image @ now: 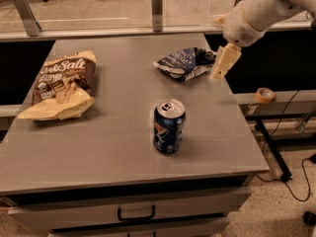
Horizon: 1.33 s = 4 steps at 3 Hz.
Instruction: Move blue chip bag near pepsi can
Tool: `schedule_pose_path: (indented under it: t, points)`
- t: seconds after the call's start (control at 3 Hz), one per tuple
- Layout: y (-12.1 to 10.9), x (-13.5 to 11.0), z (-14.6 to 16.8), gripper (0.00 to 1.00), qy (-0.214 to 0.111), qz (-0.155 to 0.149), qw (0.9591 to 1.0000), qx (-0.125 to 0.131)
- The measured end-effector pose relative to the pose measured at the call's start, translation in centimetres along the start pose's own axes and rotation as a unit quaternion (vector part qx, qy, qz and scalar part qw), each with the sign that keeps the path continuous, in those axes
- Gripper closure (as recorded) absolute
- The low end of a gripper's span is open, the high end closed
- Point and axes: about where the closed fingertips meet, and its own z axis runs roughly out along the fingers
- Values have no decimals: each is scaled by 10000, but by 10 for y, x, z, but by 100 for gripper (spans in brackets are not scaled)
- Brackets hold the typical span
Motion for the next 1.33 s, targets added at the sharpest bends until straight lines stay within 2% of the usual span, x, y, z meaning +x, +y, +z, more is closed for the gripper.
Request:
schedule_pose_path:
  t: [0.33, 0.67, 1.33]
  points:
    - [-12, 0, 23, 0, -69, 106, 9999, -42]
    - [-13, -2, 48, 18, -168, 105, 9994, -280]
    - [5, -15, 77, 64, -397, -70, 9962, -772]
